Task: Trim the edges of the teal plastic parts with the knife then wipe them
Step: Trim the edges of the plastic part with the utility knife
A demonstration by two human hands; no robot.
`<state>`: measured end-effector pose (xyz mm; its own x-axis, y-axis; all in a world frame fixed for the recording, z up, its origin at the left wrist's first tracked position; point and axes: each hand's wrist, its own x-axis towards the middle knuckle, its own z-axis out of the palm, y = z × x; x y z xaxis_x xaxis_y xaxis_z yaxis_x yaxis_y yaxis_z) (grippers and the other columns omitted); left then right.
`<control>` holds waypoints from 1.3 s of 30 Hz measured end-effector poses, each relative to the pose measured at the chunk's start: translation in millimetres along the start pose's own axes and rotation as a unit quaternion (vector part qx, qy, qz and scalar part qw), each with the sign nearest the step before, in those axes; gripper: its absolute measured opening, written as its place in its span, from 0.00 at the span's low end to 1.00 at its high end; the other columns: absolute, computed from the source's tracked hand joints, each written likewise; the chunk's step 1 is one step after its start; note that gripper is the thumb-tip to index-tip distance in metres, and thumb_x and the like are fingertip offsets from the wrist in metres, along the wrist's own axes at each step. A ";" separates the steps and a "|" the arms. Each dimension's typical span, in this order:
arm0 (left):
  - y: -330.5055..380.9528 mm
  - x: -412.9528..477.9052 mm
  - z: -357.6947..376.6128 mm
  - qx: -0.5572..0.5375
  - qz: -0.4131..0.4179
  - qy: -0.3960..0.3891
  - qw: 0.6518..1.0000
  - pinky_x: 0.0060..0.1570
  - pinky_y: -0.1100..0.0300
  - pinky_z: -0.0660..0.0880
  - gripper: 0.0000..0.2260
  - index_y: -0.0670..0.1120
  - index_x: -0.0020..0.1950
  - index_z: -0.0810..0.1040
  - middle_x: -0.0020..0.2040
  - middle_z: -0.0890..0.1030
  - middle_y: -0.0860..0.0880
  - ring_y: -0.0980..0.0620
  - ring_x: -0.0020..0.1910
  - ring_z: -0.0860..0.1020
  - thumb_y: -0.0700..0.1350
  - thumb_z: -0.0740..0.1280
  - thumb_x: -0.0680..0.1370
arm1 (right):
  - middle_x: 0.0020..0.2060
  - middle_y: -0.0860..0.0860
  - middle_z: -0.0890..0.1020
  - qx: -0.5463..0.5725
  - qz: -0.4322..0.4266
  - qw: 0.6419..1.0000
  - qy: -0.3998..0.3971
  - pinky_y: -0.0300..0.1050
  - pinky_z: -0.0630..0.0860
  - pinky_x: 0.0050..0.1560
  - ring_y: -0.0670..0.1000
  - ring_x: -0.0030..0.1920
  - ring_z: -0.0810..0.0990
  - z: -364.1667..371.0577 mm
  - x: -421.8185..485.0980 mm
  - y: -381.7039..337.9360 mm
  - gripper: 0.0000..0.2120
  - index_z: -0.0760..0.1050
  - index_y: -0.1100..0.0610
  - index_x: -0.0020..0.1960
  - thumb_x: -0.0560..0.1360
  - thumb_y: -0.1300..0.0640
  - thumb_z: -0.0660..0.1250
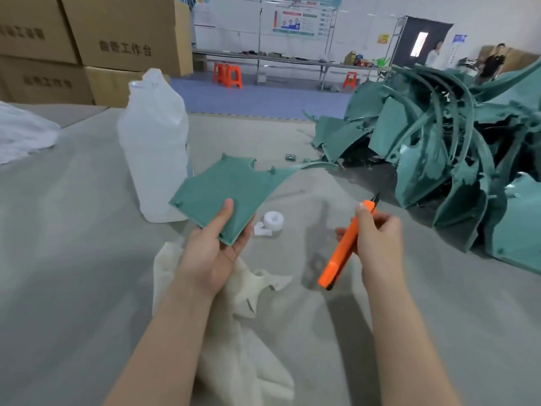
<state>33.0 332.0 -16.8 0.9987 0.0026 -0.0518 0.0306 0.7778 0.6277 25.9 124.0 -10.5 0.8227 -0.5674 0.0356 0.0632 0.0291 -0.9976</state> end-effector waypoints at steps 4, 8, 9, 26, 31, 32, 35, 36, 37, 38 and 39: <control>3.8 -2.2 -2.8 0.016 0.027 -0.006 1.000 0.39 0.63 0.78 0.17 0.46 0.61 0.77 0.51 0.84 0.50 0.53 0.44 0.83 0.44 0.69 0.72 | 0.39 0.51 0.78 0.017 -0.039 0.999 -0.013 0.40 0.74 0.36 0.40 0.28 0.76 14.7 -7.5 6.8 0.08 0.67 0.52 0.56 0.79 0.55 0.64; 9.5 -2.6 -8.8 0.061 0.028 -0.029 0.997 0.40 0.63 0.79 0.16 0.48 0.59 0.77 0.51 0.84 0.51 0.54 0.45 0.83 0.45 0.69 0.71 | 0.37 0.49 0.76 -0.039 -0.062 0.997 -0.007 0.45 0.78 0.38 0.41 0.25 0.76 17.6 -8.1 11.7 0.06 0.69 0.53 0.54 0.79 0.54 0.63; 11.2 -2.4 -10.3 0.073 0.024 -0.033 0.997 0.40 0.63 0.79 0.16 0.48 0.59 0.77 0.52 0.84 0.51 0.54 0.45 0.83 0.46 0.69 0.71 | 0.36 0.50 0.75 -0.042 -0.063 0.997 -0.005 0.45 0.77 0.36 0.42 0.24 0.76 17.3 -7.4 11.7 0.05 0.69 0.54 0.53 0.79 0.54 0.63; 34.0 -2.5 -15.2 0.329 -0.025 0.012 0.944 0.52 0.51 0.78 0.28 0.47 0.72 0.66 0.61 0.79 0.46 0.47 0.55 0.80 0.41 0.70 0.73 | 0.29 0.49 0.72 0.473 0.144 0.867 -0.065 0.31 0.61 0.19 0.42 0.19 0.63 -17.9 7.4 -11.4 0.07 0.69 0.59 0.45 0.79 0.66 0.55; 31.0 -20.4 19.4 0.716 0.358 0.022 0.599 0.73 0.46 0.54 0.28 0.49 0.70 0.72 0.75 0.63 0.46 0.44 0.75 0.56 0.62 0.63 0.75 | 0.27 0.47 0.67 0.430 0.146 0.877 -0.154 0.31 0.60 0.17 0.43 0.18 0.61 -17.5 6.8 -15.4 0.05 0.69 0.60 0.49 0.80 0.64 0.55; 28.2 -26.2 32.1 0.718 0.368 -0.045 0.589 0.71 0.47 0.59 0.26 0.50 0.62 0.78 0.69 0.71 0.49 0.45 0.72 0.63 0.64 0.58 0.74 | 0.27 0.47 0.67 0.425 0.146 0.878 -0.164 0.31 0.60 0.18 0.43 0.18 0.61 -14.5 4.8 -16.2 0.05 0.69 0.60 0.49 0.79 0.64 0.55; 13.2 -38.0 57.1 0.725 0.236 -0.192 0.618 0.48 0.54 0.74 0.27 0.52 0.42 0.79 0.41 0.82 0.58 0.55 0.45 0.78 0.71 0.50 0.74 | 0.27 0.47 0.69 0.441 0.159 0.867 -0.168 0.31 0.61 0.18 0.43 0.18 0.62 -8.5 3.5 -18.2 0.06 0.66 0.57 0.44 0.79 0.63 0.59; 7.4 -36.6 59.6 0.733 0.202 -0.211 0.615 0.41 0.53 0.74 0.28 0.49 0.37 0.76 0.35 0.80 0.55 0.53 0.37 0.78 0.71 0.51 0.74 | 0.28 0.47 0.69 0.448 0.165 0.863 -0.168 0.31 0.61 0.18 0.43 0.18 0.62 -7.1 3.6 -17.9 0.07 0.65 0.56 0.42 0.78 0.62 0.61; 2.7 -33.7 59.4 0.735 0.181 -0.218 0.616 0.40 0.50 0.75 0.28 0.46 0.35 0.74 0.33 0.79 0.50 0.49 0.35 0.78 0.68 0.51 0.75 | 0.28 0.48 0.70 0.449 0.168 0.862 -0.163 0.30 0.61 0.18 0.43 0.18 0.63 -5.2 3.2 -17.4 0.07 0.66 0.56 0.42 0.77 0.60 0.63; -0.8 -31.1 57.4 0.731 0.172 -0.216 0.624 0.41 0.48 0.75 0.27 0.43 0.34 0.73 0.31 0.78 0.47 0.46 0.34 0.79 0.64 0.52 0.77 | 0.30 0.49 0.72 0.440 0.169 0.869 -0.149 0.31 0.62 0.18 0.42 0.18 0.63 -2.9 2.5 -16.1 0.07 0.67 0.58 0.44 0.77 0.57 0.64; -2.6 -28.2 54.0 0.731 0.173 -0.203 0.628 0.42 0.47 0.74 0.27 0.42 0.34 0.73 0.28 0.77 0.48 0.45 0.34 0.79 0.61 0.51 0.79 | 0.34 0.51 0.75 0.404 0.162 0.892 -0.121 0.31 0.62 0.19 0.42 0.19 0.63 -0.8 1.2 -14.7 0.10 0.69 0.58 0.46 0.78 0.52 0.64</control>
<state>7.0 295.9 24.9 0.8757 -0.3785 0.2998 -0.4813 -0.6353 0.6040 25.5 122.3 4.2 0.9636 -0.2296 -0.1371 0.1058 0.7983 -0.5929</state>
